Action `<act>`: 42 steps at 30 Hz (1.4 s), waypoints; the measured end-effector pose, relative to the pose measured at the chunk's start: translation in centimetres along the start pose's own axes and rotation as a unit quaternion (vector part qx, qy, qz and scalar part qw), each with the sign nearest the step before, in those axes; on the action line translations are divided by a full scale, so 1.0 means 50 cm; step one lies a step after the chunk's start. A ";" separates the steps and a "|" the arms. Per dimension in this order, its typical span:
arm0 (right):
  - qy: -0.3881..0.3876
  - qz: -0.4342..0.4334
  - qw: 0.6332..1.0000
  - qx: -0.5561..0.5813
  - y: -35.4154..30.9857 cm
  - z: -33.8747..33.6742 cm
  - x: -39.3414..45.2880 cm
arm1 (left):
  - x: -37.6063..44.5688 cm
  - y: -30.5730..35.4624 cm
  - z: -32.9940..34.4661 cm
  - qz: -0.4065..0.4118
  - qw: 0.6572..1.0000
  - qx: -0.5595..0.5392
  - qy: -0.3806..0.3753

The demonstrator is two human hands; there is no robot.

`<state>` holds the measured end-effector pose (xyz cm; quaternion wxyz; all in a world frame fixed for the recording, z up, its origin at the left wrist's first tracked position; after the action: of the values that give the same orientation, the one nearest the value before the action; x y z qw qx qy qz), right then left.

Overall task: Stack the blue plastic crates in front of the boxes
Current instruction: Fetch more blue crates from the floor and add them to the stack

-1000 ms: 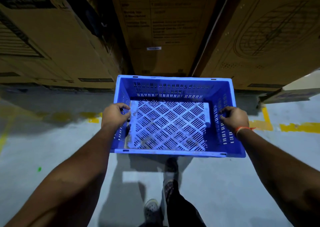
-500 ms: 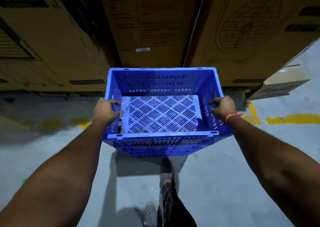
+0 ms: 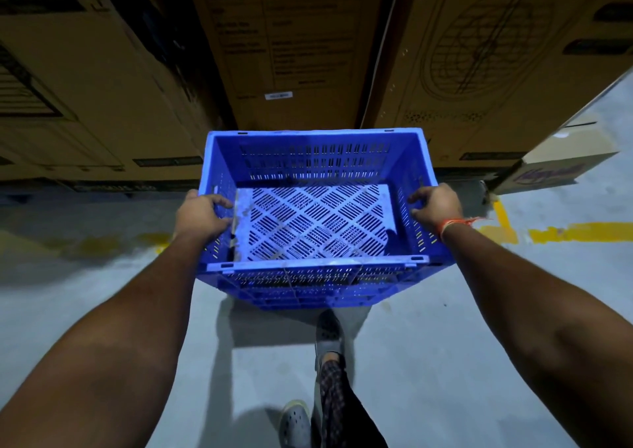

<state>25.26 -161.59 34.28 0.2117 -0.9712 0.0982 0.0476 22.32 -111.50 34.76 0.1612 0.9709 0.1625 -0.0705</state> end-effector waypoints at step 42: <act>-0.063 0.004 0.998 -0.001 -0.018 -0.013 0.021 | 0.009 0.000 -0.008 -0.029 0.996 -0.083 -0.030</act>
<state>26.50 -161.23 35.07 0.2165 -0.9661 0.0881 0.1097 22.78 -111.25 35.03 0.2437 0.9464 0.1913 -0.0909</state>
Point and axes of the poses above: each hand's wrist, its own x-axis towards the middle knuckle, its own z-axis out of the palm, y = z × x, the point moved 5 cm from there along x, towards the middle knuckle, and after that the axes turned 3 degrees about -z, right-handed, at the moved point
